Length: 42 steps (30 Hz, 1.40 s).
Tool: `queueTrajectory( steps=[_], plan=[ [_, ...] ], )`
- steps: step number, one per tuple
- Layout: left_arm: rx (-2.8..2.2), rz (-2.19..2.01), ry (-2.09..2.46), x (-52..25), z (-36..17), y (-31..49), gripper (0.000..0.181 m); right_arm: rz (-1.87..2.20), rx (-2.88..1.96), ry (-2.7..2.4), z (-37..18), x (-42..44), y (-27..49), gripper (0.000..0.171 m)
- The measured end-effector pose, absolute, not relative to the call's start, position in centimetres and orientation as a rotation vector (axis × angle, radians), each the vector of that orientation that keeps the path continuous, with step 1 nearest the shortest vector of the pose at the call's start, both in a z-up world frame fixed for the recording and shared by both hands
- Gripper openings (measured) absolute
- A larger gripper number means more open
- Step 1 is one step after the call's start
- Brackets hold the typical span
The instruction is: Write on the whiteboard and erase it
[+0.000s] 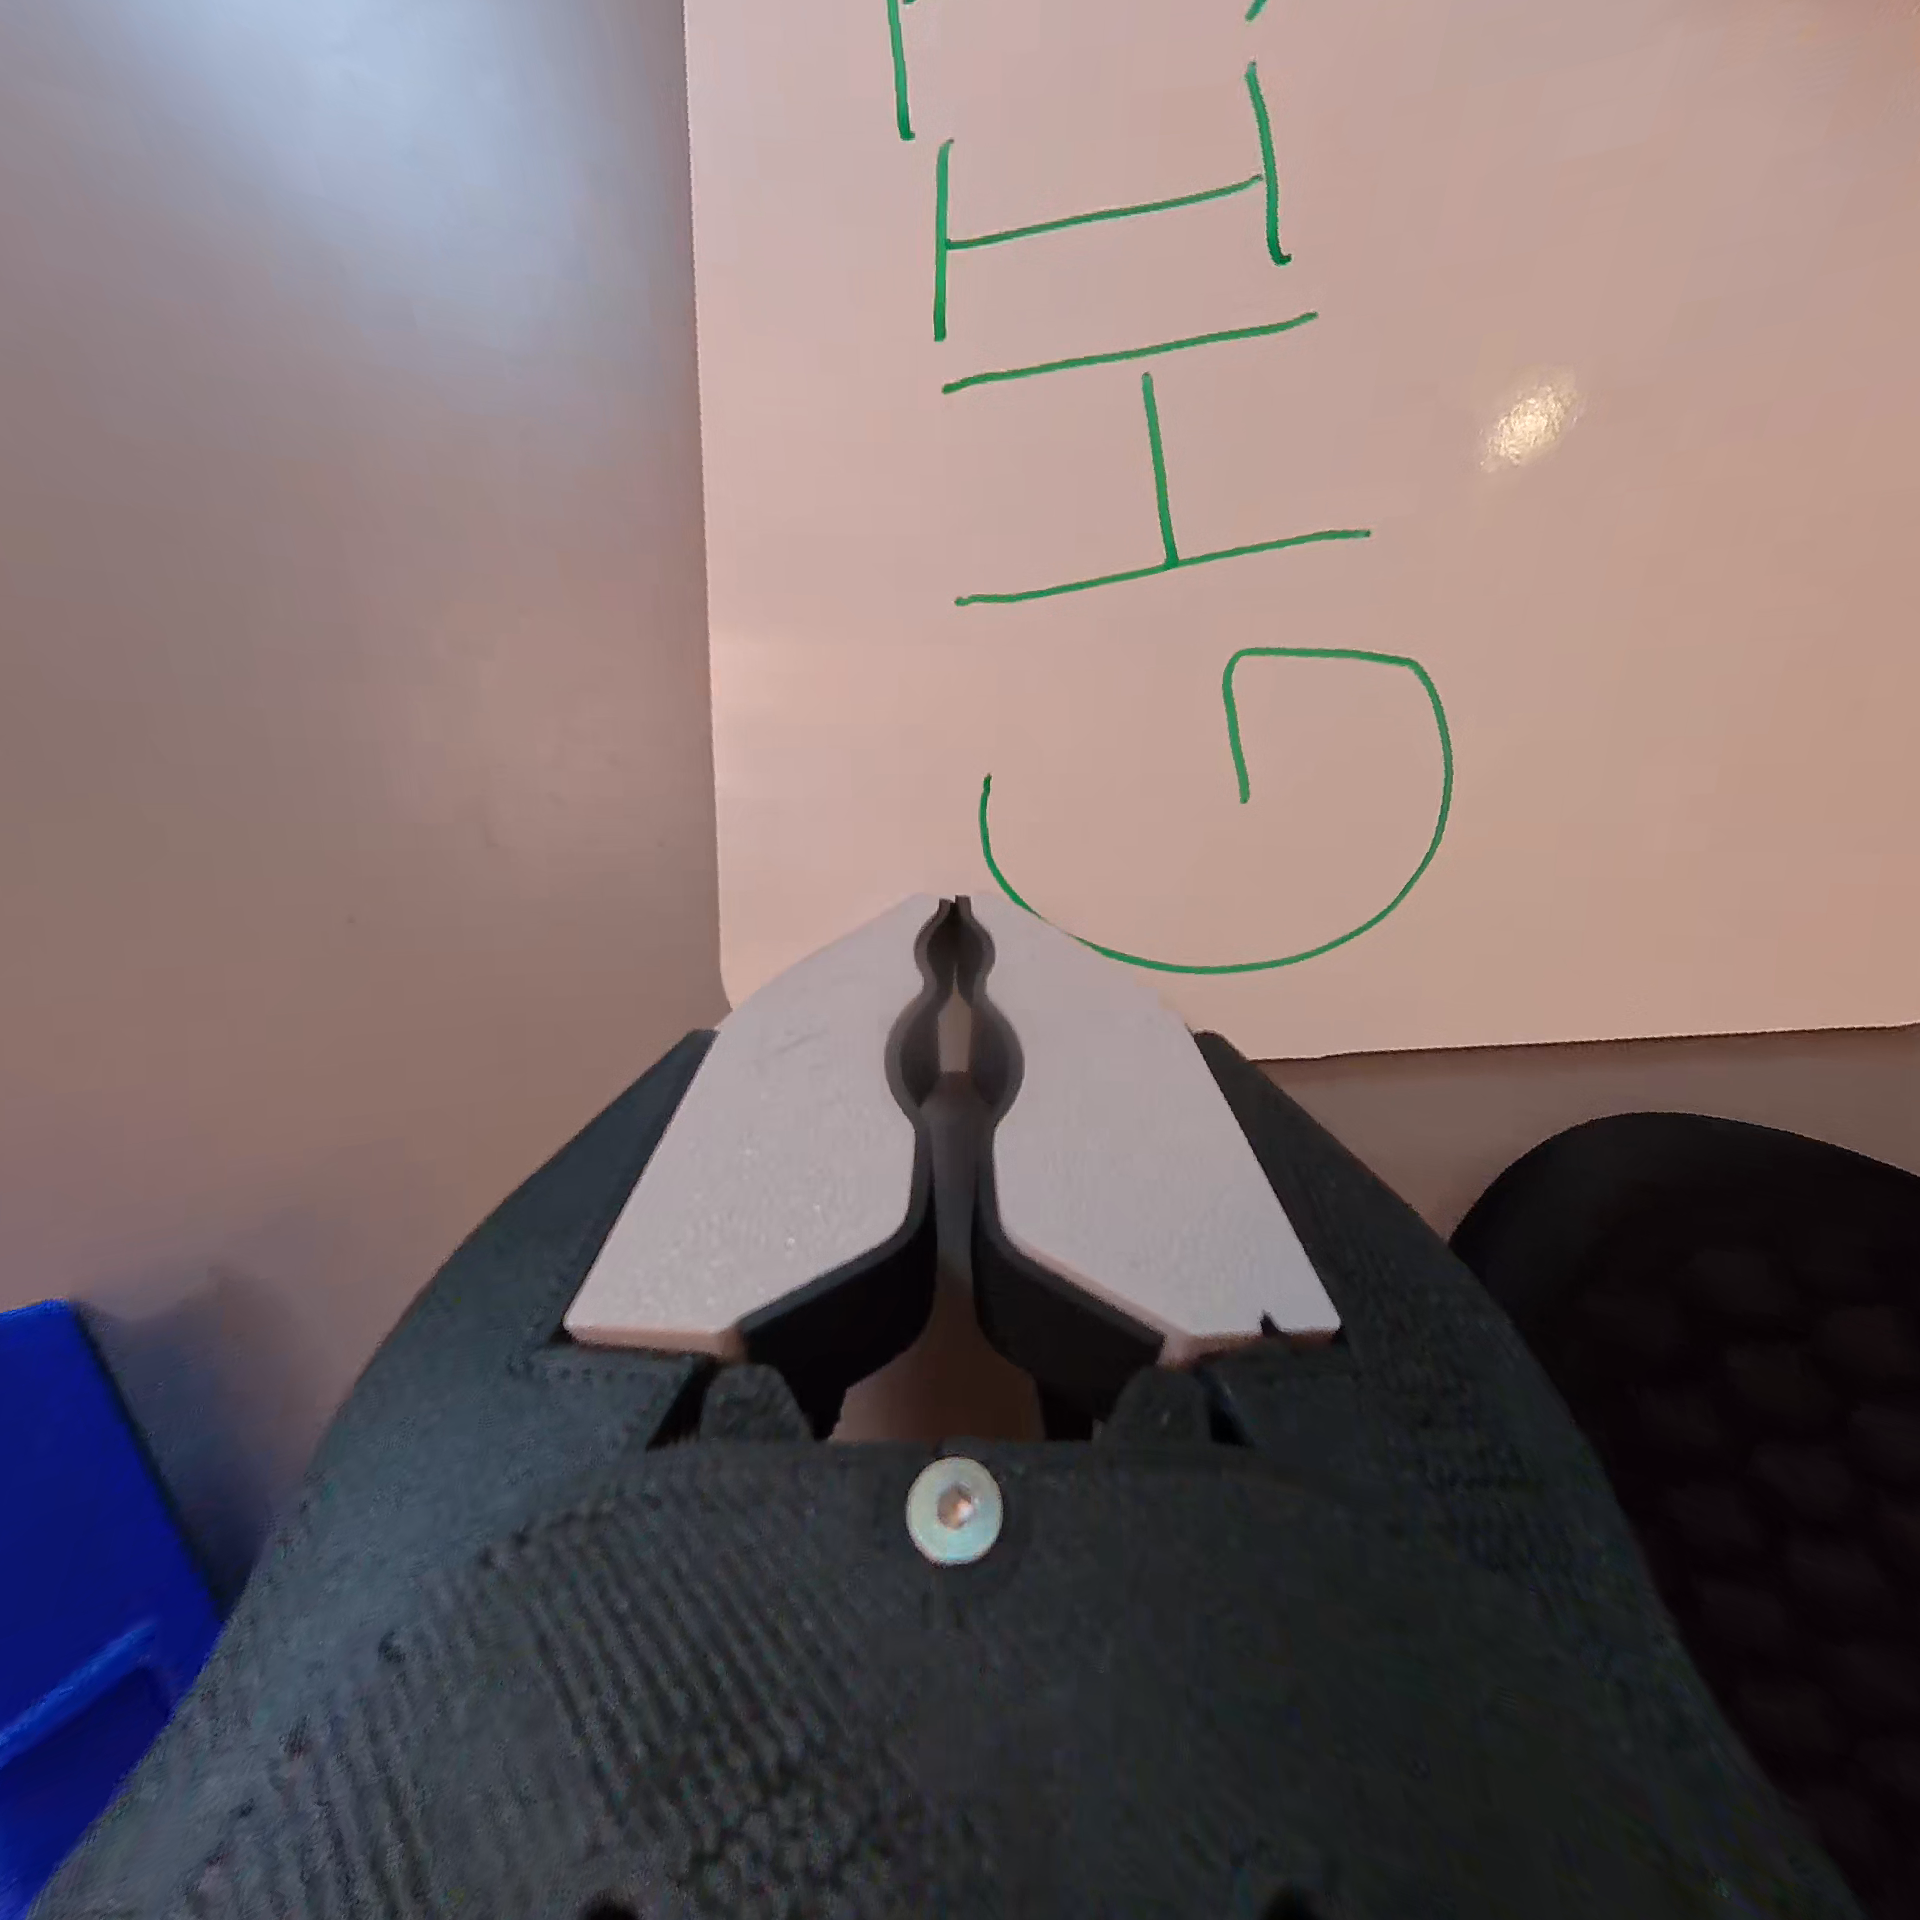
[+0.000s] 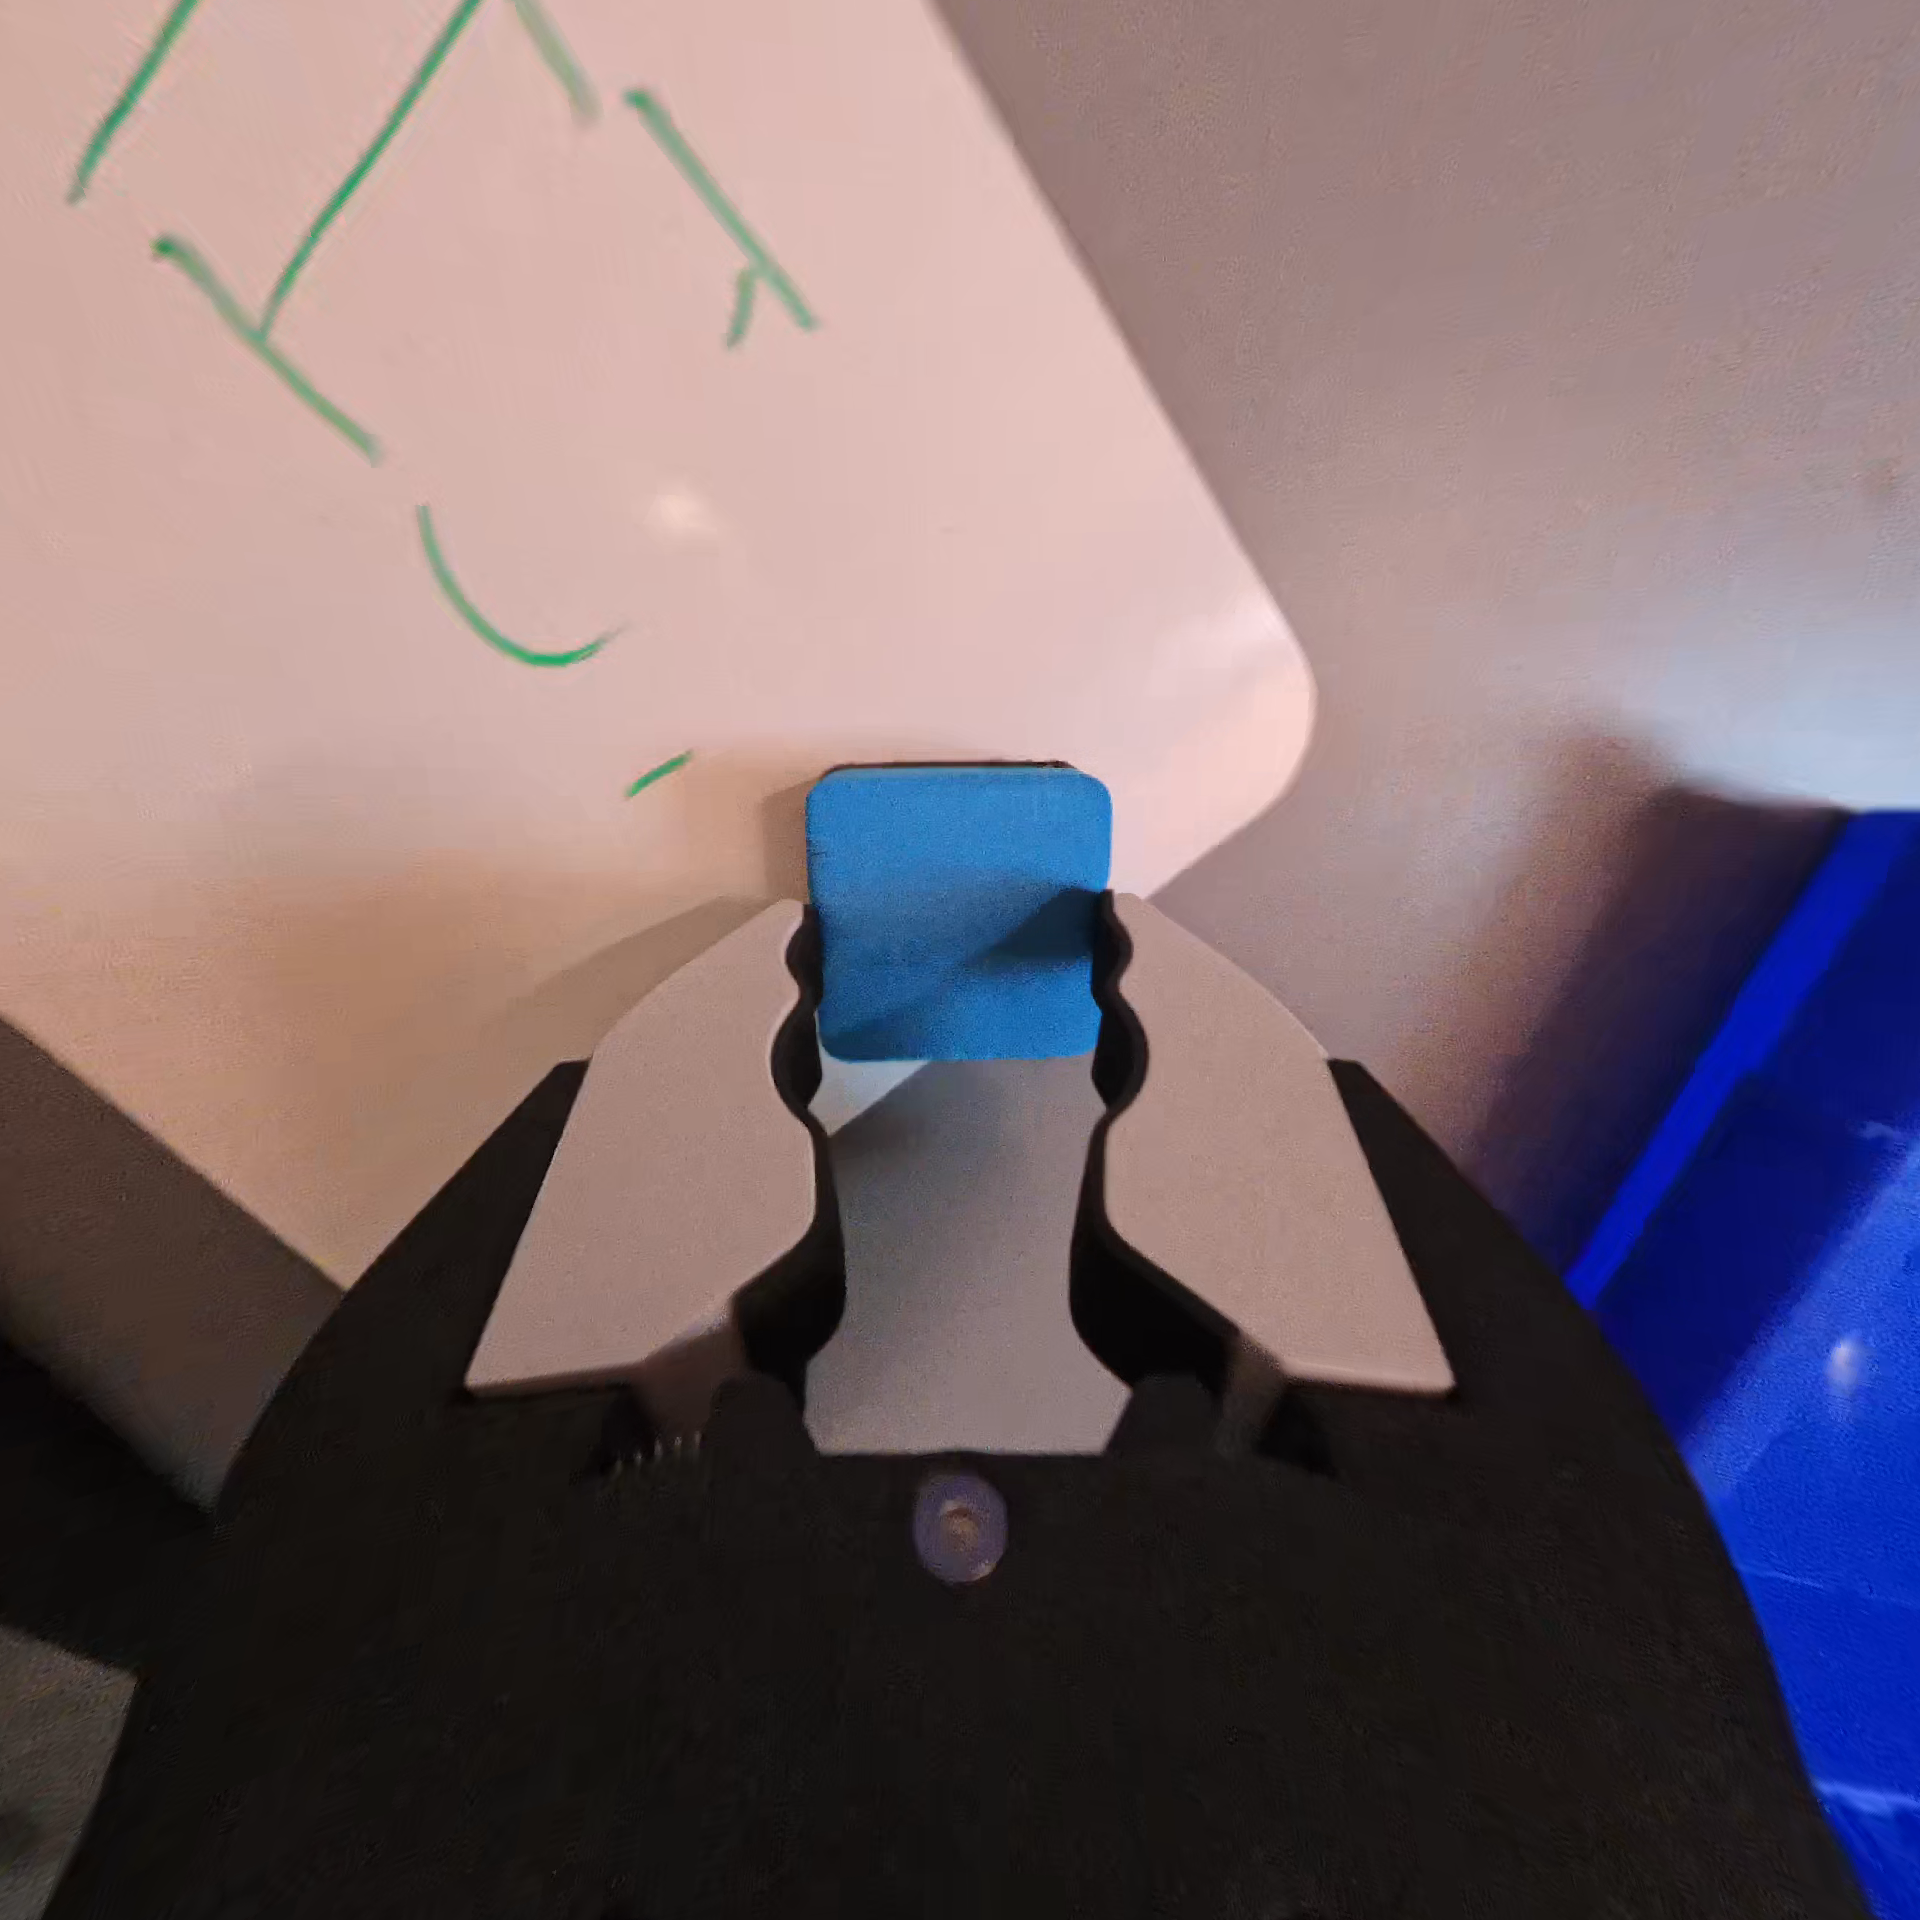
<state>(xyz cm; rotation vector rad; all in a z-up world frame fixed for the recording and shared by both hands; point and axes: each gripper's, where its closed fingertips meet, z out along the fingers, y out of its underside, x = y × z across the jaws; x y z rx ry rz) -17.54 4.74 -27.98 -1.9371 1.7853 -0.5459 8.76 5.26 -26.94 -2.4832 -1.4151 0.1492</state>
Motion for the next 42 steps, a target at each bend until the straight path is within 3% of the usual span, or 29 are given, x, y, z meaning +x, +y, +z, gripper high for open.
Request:
queueTrajectory(
  steps=[5,7,11,15,18,22,25,28,32,42],
  plan=[
    [-1.943,-0.549,1.772,-17.5,-28.0,4.6,0.000,0.220,-2.357,-1.512,-26.9,4.7,2.4,0.051],
    [-1.943,-0.554,1.762,-17.5,-28.0,4.6,0.000,0.215,-2.408,-1.552,-26.9,6.6,0.3,0.051],
    [-1.938,-0.561,1.770,-17.4,-28.0,4.3,0.000,0.163,-2.513,-1.292,-27.0,10.2,3.6,0.050],
    [-1.935,-0.573,1.773,-17.1,-28.0,4.1,0.000,0.216,-2.362,-1.515,-26.9,5.8,0.5,0.051],
    [-1.932,-0.558,1.776,-17.1,-27.9,4.1,0.000,0.191,-2.428,-1.621,-26.9,7.4,-2.3,0.051],
    [-1.929,-0.573,1.773,-17.1,-28.0,4.0,0.000,0.158,-2.459,-1.383,-27.0,8.3,2.7,0.050],
    [-1.931,-0.568,1.774,-17.1,-28.0,4.0,0.000,0.254,-2.297,-1.582,-27.0,3.1,0.9,0.051],
    [-1.924,-0.552,1.774,-17.1,-28.0,4.0,0.000,0.251,-2.287,-1.785,-26.9,3.5,-2.3,0.051],
    [-1.918,-0.558,1.780,-17.1,-28.0,3.8,0.000,0.177,-2.362,-1.566,-27.0,6.2,3.3,0.050],
    [-1.884,-0.586,1.807,-16.3,-27.9,2.7,0.000,0.116,-2.206,-1.576,-26.9,-0.3,12.9,0.050]
  ],
)
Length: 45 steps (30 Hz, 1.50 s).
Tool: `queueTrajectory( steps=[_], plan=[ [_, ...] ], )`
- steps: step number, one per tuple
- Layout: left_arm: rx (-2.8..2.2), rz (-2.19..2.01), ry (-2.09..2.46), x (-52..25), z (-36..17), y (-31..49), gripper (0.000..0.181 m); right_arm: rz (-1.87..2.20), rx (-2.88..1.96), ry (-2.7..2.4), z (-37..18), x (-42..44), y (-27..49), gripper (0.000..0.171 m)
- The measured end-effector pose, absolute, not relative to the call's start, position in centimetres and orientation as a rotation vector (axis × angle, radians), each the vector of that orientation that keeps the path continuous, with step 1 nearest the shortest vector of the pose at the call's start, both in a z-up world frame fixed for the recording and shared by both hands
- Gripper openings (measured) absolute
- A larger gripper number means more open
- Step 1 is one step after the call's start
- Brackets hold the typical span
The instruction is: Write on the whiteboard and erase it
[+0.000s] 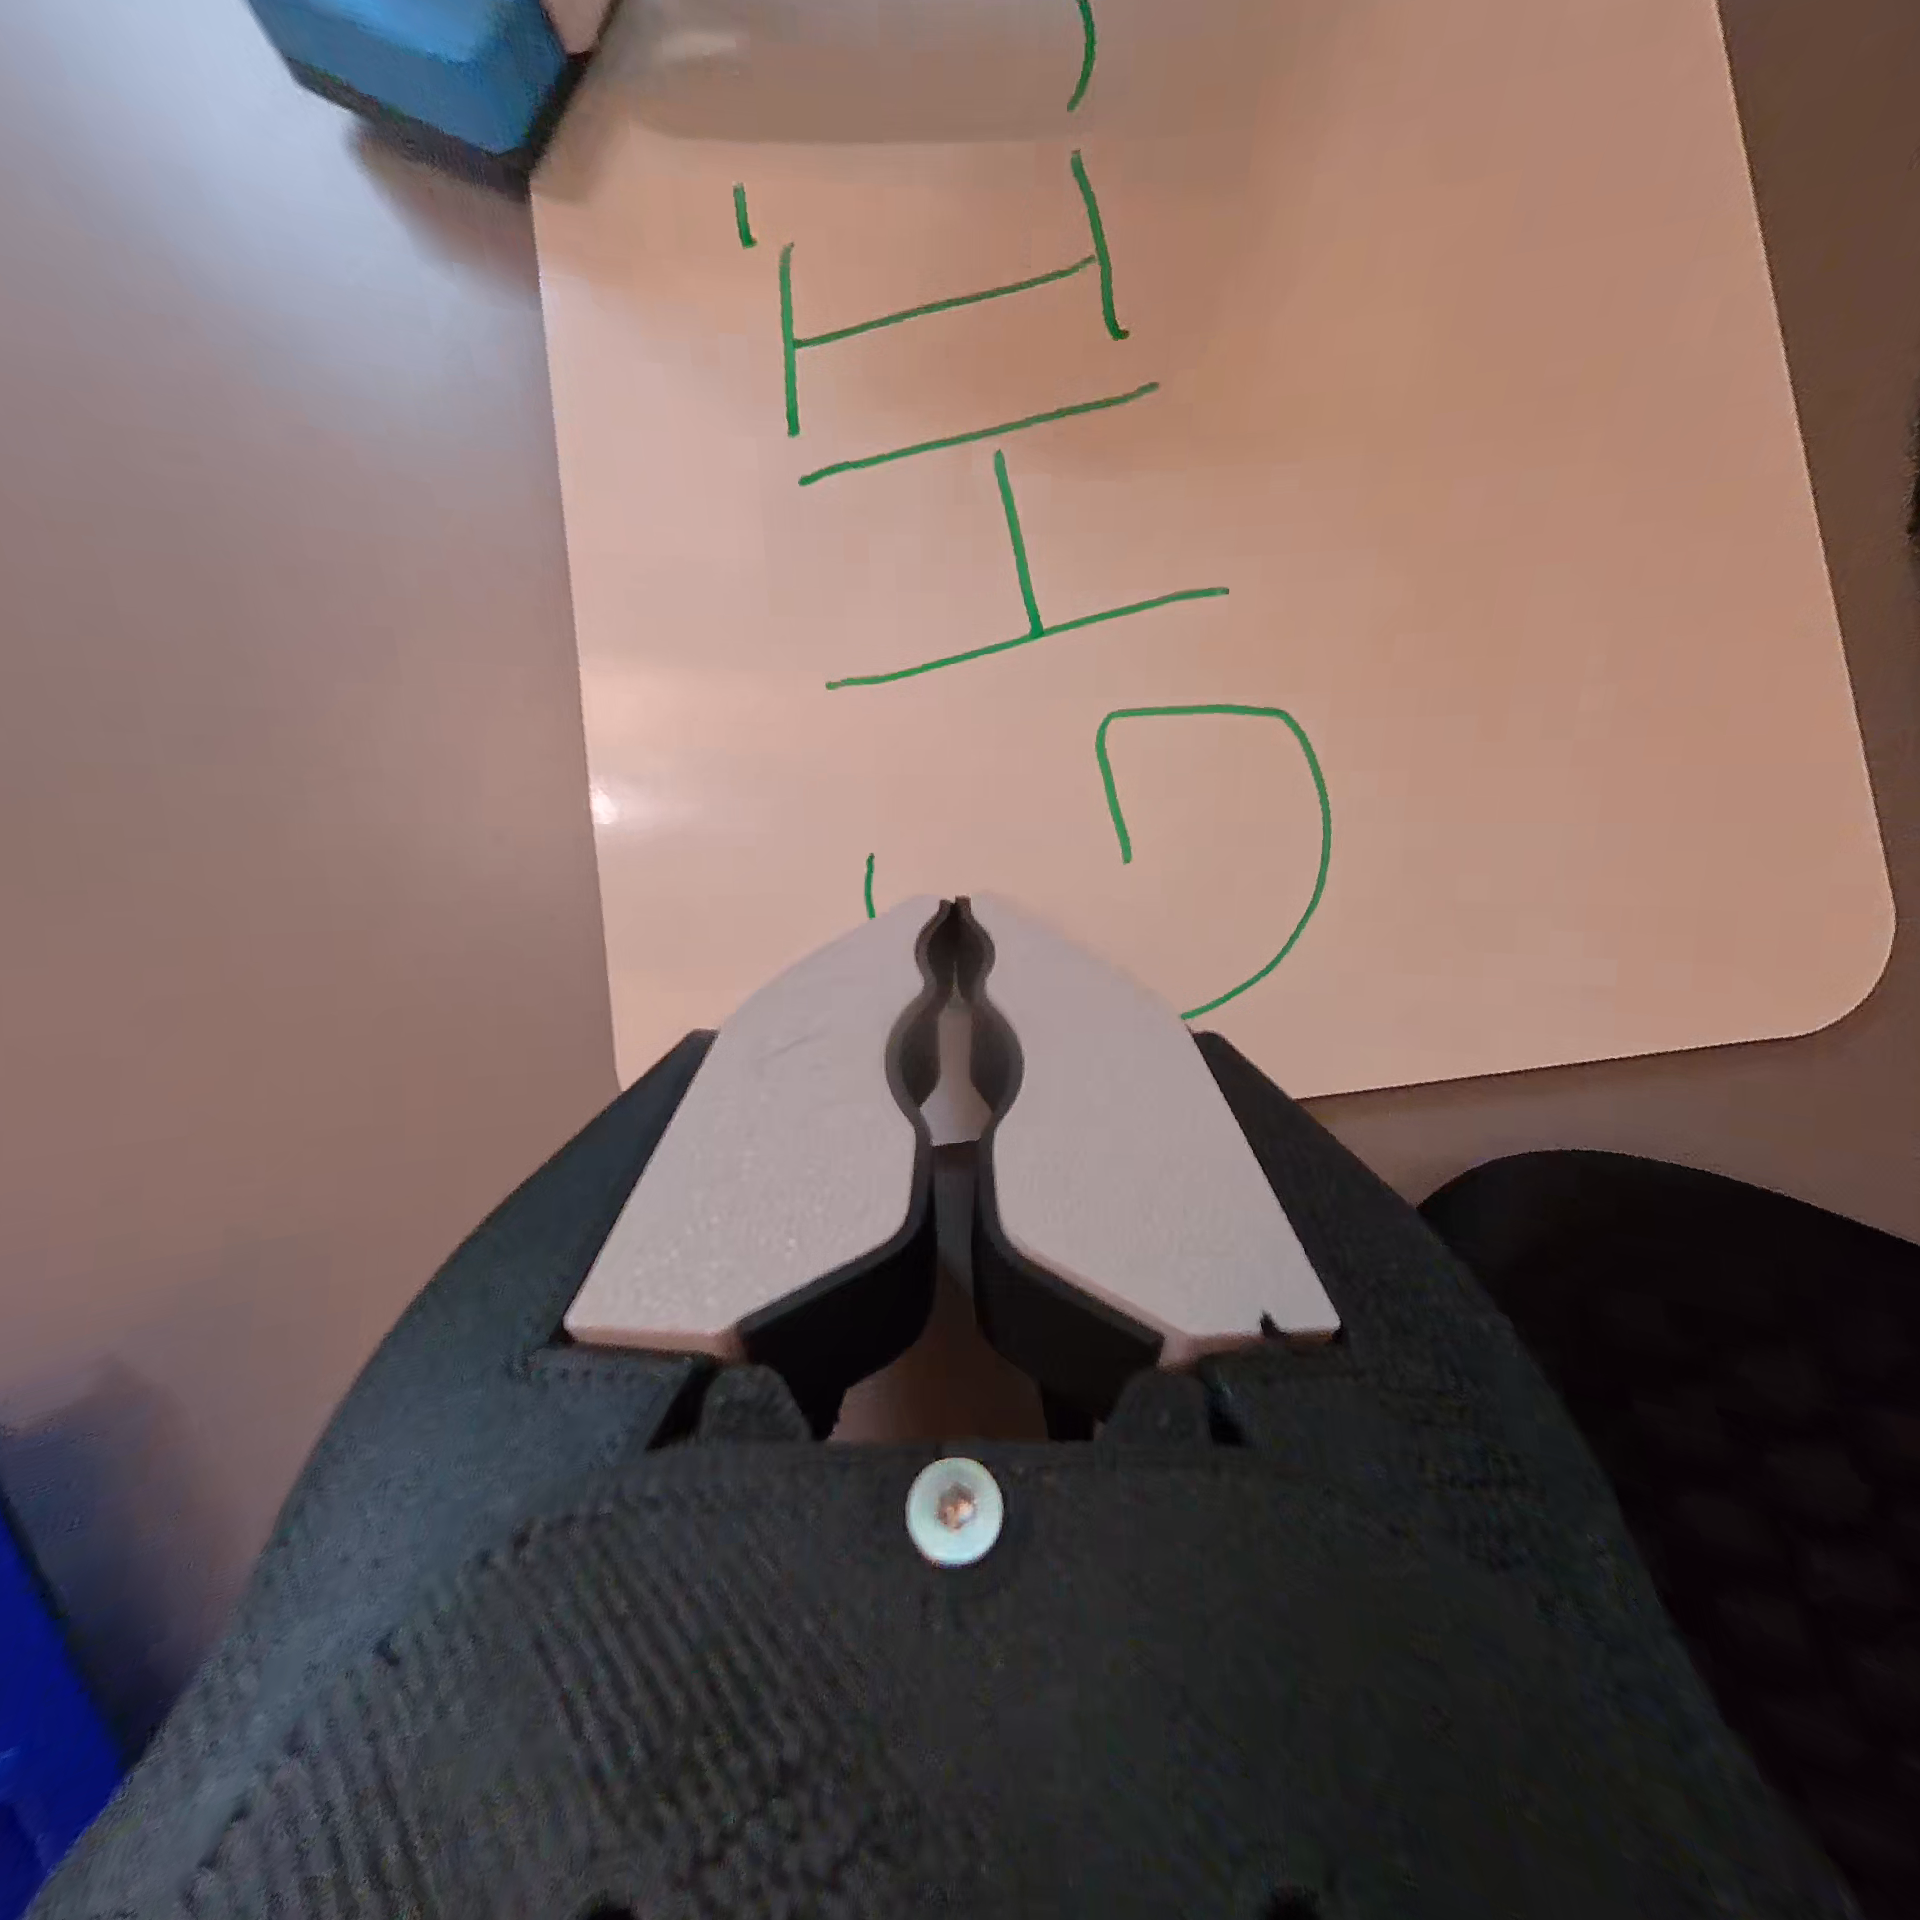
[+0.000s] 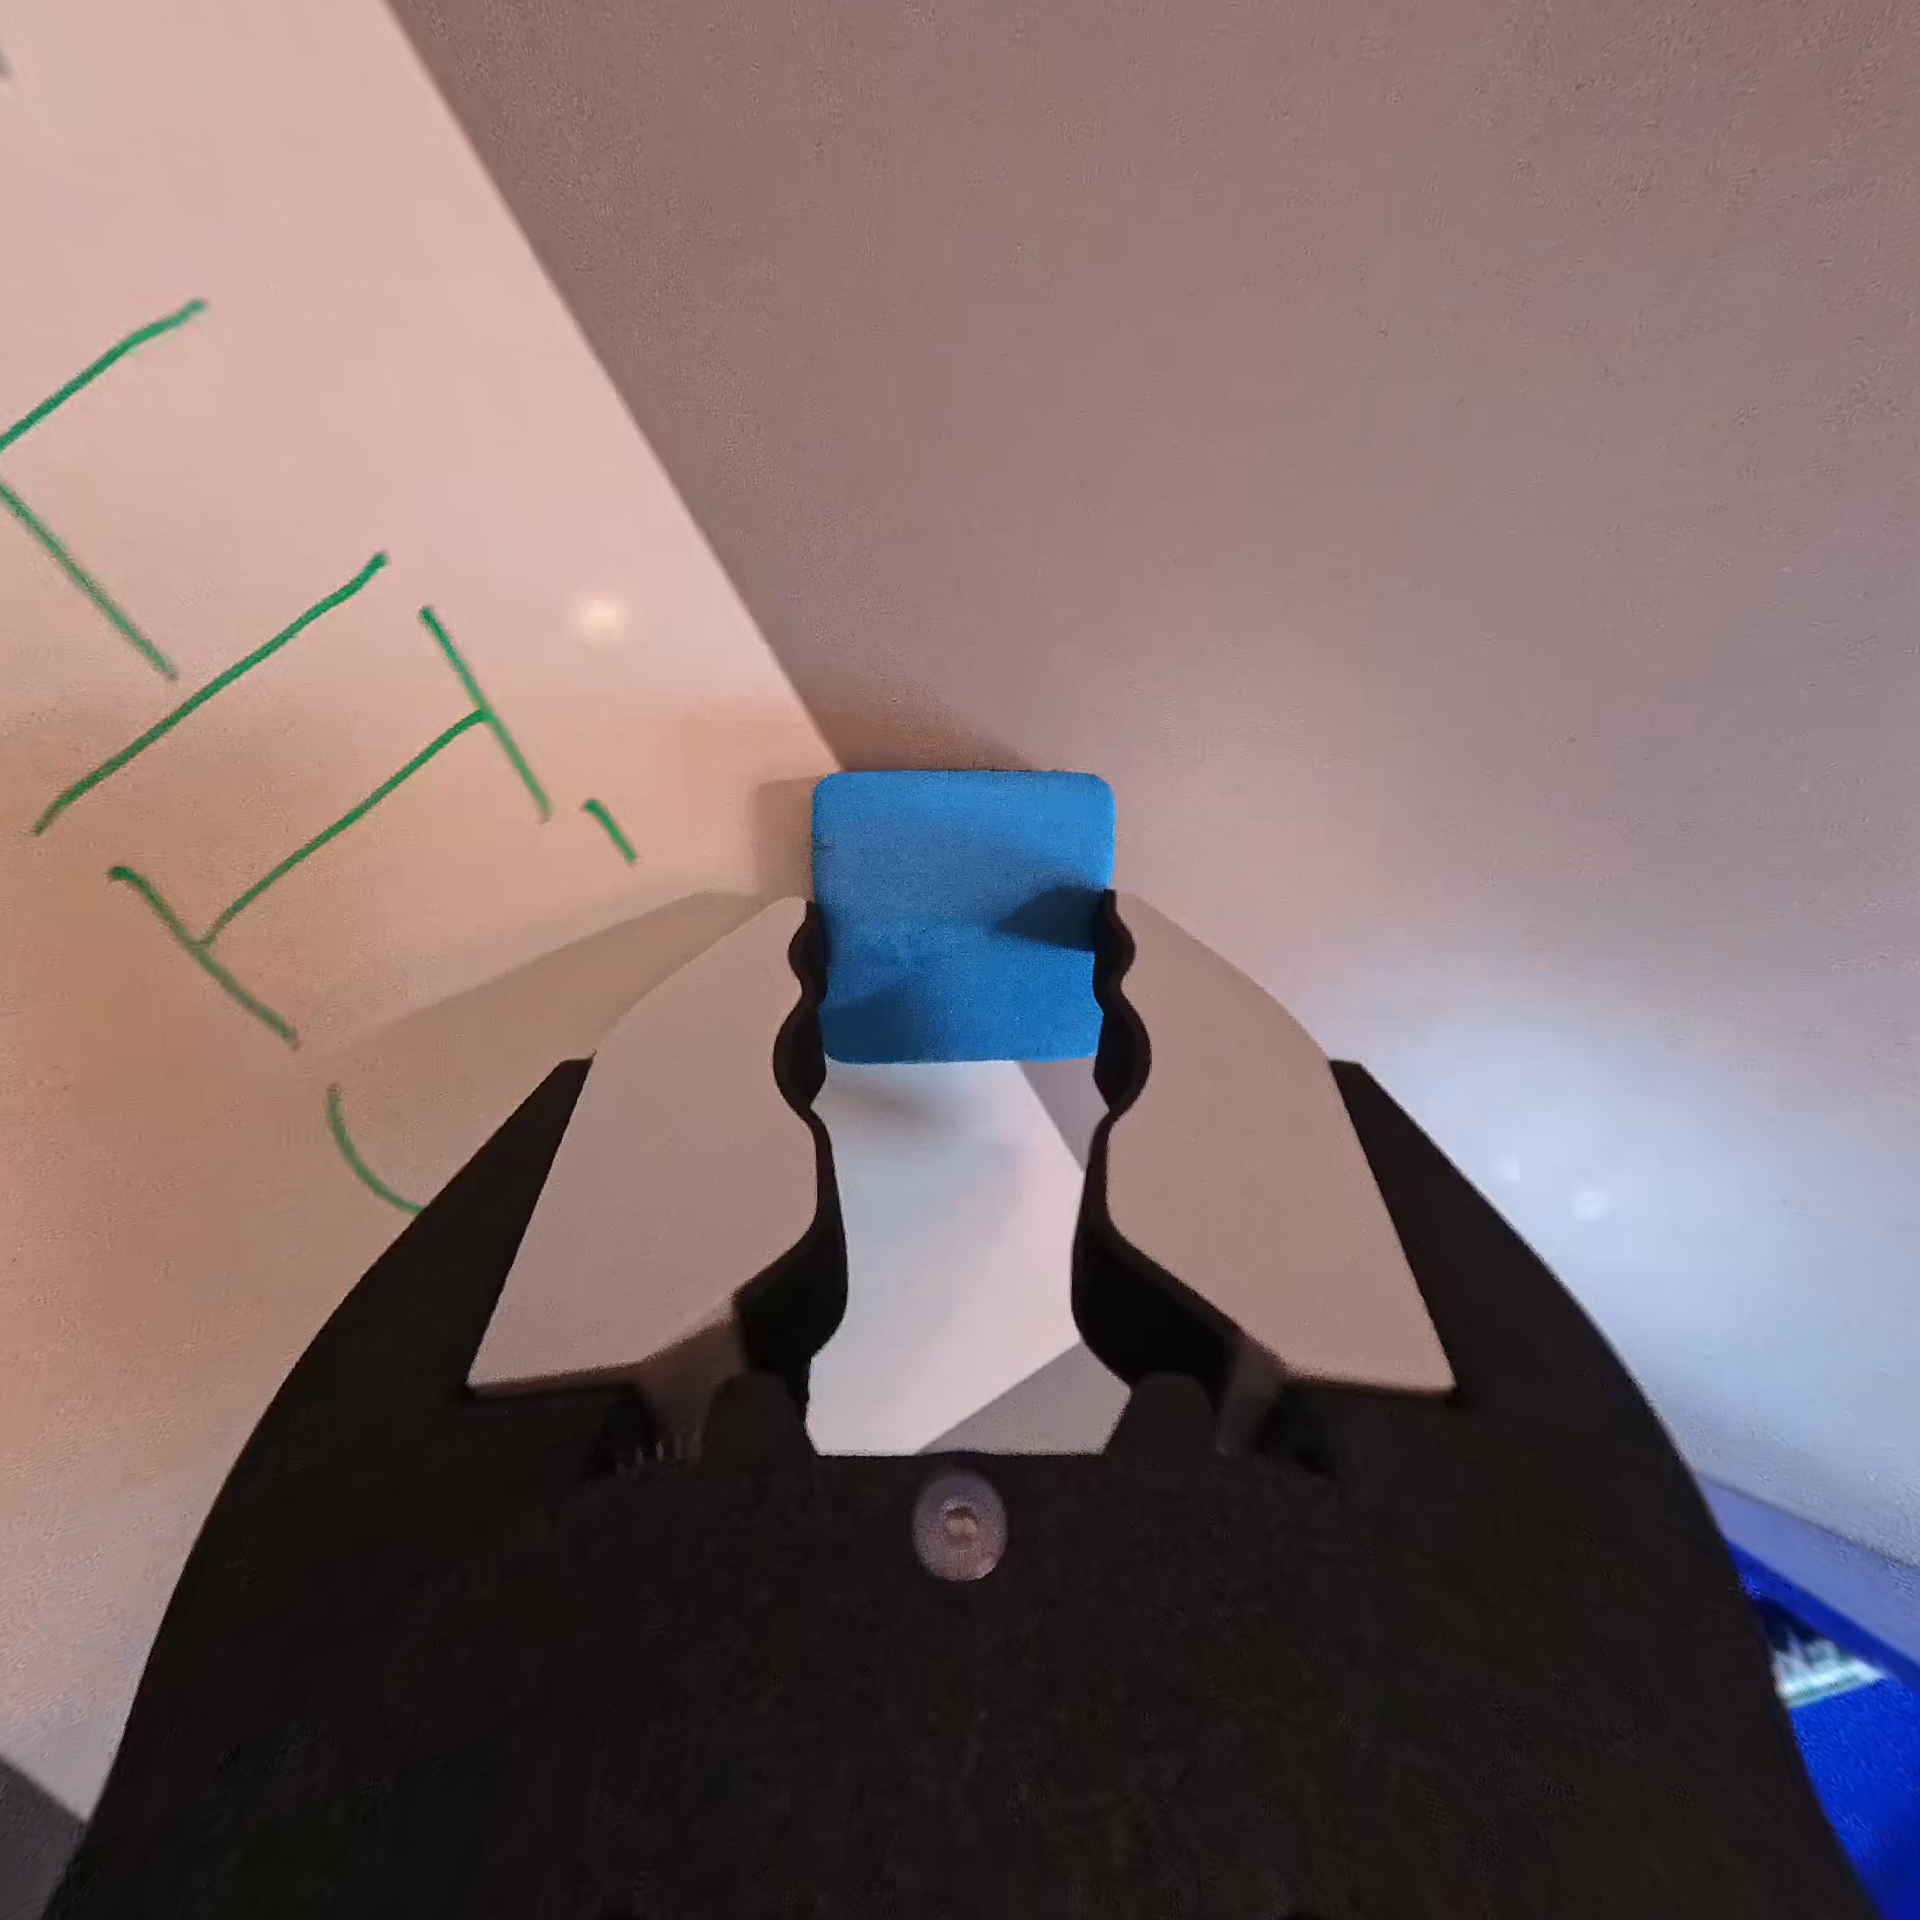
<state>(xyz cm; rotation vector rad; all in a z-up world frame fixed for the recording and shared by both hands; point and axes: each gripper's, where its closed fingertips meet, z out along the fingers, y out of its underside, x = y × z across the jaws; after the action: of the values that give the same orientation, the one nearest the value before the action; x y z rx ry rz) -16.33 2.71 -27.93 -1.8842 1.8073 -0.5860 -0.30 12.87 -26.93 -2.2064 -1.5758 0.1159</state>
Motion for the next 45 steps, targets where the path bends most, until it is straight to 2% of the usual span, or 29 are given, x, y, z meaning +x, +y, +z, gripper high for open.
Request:
queueTrajectory(
  steps=[2,6,11,14,17,21,24,29,34,37,41,45],
  plan=[
    [-1.880,-0.620,1.796,-16.3,-27.9,2.7,0.000,0.077,-2.208,-1.592,-26.8,-0.6,13.3,0.050],
    [-1.881,-0.684,1.775,-16.5,-27.9,2.7,0.000,0.371,-2.224,-1.731,-26.1,-2.7,5.7,0.051],
    [-1.903,-0.635,1.750,-17.4,-27.9,3.8,0.000,0.311,-2.313,-1.778,-26.9,2.1,-0.6,0.051],
    [-1.906,-0.622,1.755,-17.5,-27.9,3.8,0.000,0.165,-2.360,-1.620,-27.1,5.5,3.6,0.051],
    [-1.916,-0.581,1.755,-17.7,-27.9,4.0,0.000,0.149,-2.355,-1.487,-27.0,5.0,7.9,0.050],
    [-1.927,-0.615,1.746,-17.4,-27.9,3.7,0.000,0.246,-2.200,-1.732,-27.0,-0.1,3.6,0.051],
    [-1.920,-0.621,1.752,-17.4,-27.9,3.6,0.001,0.230,-2.193,-1.844,-27.0,0.7,1.0,0.051],
    [-1.916,-0.616,1.756,-17.4,-27.9,3.4,0.001,0.171,-2.380,-1.515,-27.1,4.1,7.9,0.050],
    [-1.913,-0.617,1.763,-17.3,-27.9,3.3,0.001,0.257,-2.103,-1.844,-27.0,-6.3,2.6,0.050],
    [-1.909,-0.618,1.768,-17.4,-28.0,3.3,0.001,0.254,-2.166,-1.840,-27.1,-4.0,2.5,0.050],
    [-1.906,-0.613,1.767,-17.4,-28.0,3.3,0.001,0.173,-2.338,-1.610,-27.1,0.6,8.3,0.050],
    [-1.906,-0.603,1.769,-17.4,-28.0,3.3,0.001,0.242,-2.208,-1.723,-27.1,-6.7,8.8,0.050]
  ],
)
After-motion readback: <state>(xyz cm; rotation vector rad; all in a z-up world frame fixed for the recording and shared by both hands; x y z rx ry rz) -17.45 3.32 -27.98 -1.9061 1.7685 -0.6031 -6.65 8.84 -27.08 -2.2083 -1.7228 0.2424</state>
